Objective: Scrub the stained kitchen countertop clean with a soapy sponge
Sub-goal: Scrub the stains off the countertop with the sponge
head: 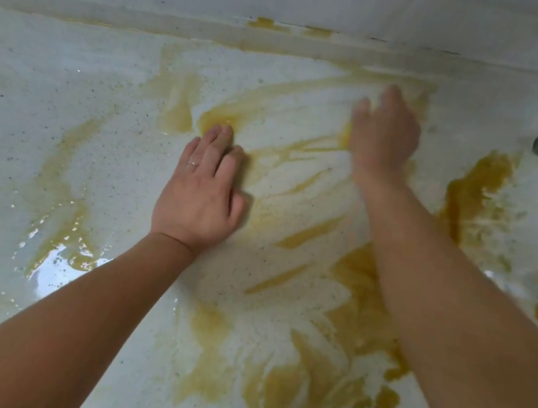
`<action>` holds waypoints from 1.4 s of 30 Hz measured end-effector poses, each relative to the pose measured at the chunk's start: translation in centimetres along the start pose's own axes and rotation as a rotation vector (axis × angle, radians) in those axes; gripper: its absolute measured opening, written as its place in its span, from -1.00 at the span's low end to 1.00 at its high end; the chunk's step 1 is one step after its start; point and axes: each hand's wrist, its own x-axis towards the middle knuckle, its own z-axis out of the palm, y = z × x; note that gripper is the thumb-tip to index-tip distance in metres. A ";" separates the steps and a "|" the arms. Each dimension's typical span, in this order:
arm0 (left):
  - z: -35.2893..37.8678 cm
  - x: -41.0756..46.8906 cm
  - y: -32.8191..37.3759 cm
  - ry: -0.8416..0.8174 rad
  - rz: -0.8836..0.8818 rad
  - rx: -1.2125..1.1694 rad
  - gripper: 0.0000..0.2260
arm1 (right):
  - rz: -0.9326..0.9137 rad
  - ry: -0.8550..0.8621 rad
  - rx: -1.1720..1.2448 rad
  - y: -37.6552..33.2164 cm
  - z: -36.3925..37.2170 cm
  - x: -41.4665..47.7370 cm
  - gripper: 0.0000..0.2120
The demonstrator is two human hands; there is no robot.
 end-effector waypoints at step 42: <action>1.3 5.1 2.9 -0.096 0.054 0.086 -0.37 | -0.014 -0.064 -0.215 13.0 -4.3 4.9 -0.68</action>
